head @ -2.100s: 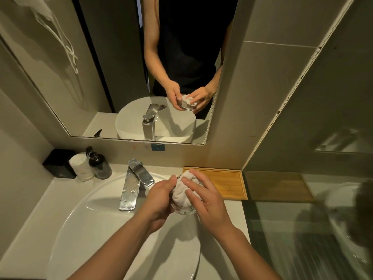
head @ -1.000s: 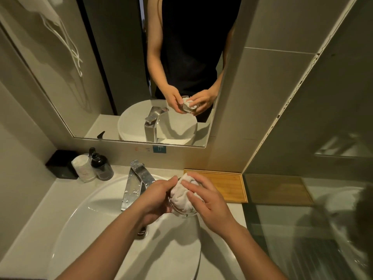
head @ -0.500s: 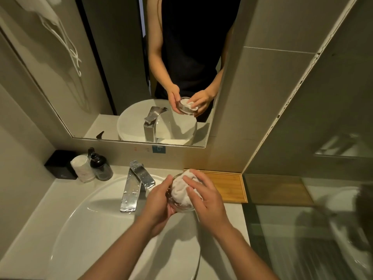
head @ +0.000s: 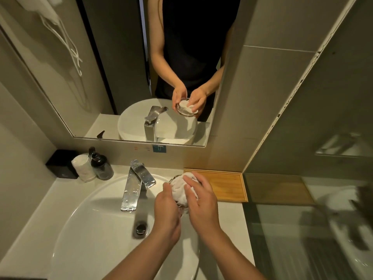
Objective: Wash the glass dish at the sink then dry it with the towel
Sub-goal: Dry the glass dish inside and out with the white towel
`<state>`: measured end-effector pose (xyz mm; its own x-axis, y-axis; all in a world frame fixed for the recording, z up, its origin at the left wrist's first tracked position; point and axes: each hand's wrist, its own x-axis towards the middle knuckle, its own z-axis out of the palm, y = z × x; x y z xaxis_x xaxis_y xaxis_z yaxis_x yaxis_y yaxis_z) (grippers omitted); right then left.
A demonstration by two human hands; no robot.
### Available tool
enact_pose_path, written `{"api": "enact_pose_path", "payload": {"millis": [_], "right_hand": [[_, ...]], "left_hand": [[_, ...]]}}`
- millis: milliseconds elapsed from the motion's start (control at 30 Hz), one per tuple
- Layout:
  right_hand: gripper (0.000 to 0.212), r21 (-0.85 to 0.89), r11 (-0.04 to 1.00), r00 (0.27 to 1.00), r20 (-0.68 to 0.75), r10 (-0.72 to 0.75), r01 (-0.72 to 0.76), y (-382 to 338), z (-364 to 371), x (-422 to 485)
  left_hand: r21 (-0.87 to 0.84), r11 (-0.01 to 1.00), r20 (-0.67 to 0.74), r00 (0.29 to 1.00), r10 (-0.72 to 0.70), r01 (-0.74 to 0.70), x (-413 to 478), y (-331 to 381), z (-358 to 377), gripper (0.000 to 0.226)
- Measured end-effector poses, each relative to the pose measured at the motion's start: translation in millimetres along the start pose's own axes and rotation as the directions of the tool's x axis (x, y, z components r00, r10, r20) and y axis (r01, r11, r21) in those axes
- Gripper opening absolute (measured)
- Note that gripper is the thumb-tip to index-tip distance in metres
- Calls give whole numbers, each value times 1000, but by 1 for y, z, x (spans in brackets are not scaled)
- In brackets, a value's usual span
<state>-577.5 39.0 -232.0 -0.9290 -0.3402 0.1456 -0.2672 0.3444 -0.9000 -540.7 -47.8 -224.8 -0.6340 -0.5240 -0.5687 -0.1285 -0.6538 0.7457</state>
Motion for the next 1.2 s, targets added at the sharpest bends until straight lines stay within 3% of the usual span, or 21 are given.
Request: {"api": "enact_pose_path", "payload": {"millis": [167,267,333,367,433,500,567,633,700,767,833,900,1000,1100,1200], "right_hand": [[51,-27,999,941,337,45,-38,3,-30,18],[38,-4,997,953,296,70,-72,4,-36,24],[31,29,994,973,208,97,-106,5,-35,24],[30,45,988,975,174,137,-146,4,-34,24],[27,122,957,961,120,250,-264,2,-33,24],[25,206,913,936,105,337,-352,0,-34,26],[24,184,901,919,113,379,-394,-3,-37,29],[30,160,899,910,160,383,-407,-7,-40,31],[48,167,899,904,220,366,-404,-14,-44,31],[53,156,904,905,228,359,-398,-14,-44,32],[39,91,923,920,166,356,-374,-11,-44,32],[22,28,939,936,86,341,-344,-7,-45,33],[22,70,956,955,-65,288,-284,1,-53,35],[24,24,990,954,-265,137,-135,5,-76,36],[25,42,998,979,-204,-28,37,-1,-90,27]], "left_hand": [[81,997,136,991,-21,10,5,11,-10,44],[256,965,287,958,-20,-57,3,23,-12,43],[446,867,355,933,56,-222,-1,26,-13,37],[566,749,401,909,116,-345,-1,25,-15,34],[732,378,515,824,238,-567,-6,22,-22,40],[692,77,655,669,351,-718,-13,20,-27,43],[564,-192,793,462,397,-803,-17,21,-27,27],[444,-394,885,325,332,-805,-17,28,-22,17],[369,-476,927,279,250,-798,-14,35,-15,16],[332,-489,943,270,194,-807,-12,37,-12,14],[327,-478,945,280,170,-815,-13,35,-11,11],[376,-405,926,333,176,-833,-16,32,-12,12],[517,-153,849,481,219,-842,-19,29,-15,12],[611,74,750,606,265,-788,-19,32,-24,18],[665,302,629,731,266,-683,-17,37,-26,21]]}}
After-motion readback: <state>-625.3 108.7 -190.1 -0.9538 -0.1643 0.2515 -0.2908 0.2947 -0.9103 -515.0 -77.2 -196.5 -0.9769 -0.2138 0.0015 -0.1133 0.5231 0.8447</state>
